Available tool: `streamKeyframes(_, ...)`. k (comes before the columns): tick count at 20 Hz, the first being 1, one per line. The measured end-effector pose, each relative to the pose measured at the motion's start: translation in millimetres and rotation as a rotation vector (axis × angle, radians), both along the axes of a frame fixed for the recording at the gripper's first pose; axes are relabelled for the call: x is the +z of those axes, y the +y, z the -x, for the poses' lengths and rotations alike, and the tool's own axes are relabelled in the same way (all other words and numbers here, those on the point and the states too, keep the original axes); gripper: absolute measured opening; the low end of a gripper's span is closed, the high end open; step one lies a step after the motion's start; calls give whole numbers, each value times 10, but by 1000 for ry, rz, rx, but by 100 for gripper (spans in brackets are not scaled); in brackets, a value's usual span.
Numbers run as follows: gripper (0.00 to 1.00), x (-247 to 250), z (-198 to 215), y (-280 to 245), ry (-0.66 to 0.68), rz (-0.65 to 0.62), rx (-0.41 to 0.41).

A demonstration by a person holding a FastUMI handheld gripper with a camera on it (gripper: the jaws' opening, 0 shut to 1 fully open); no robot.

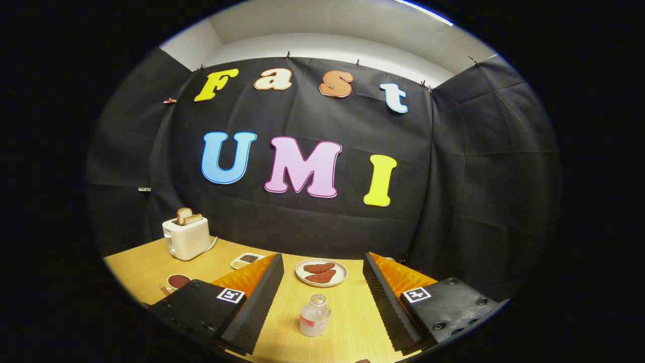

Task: Take the bottle from table, then pour the juice into the cup, finally place the bottle on the coaster

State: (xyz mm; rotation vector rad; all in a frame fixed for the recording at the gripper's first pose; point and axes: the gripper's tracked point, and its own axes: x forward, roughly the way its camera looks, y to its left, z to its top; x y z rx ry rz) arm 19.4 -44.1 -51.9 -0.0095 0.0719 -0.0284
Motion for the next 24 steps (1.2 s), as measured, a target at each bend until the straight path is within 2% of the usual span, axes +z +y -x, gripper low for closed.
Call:
streamKeyframes(5,97,-301,-141,-9,31,-19,36)
streamKeyframes(18,97,-1218,-487,116,111,-55,201)
streamKeyframes(24,98,-1584,-610,165,149,-59,238)
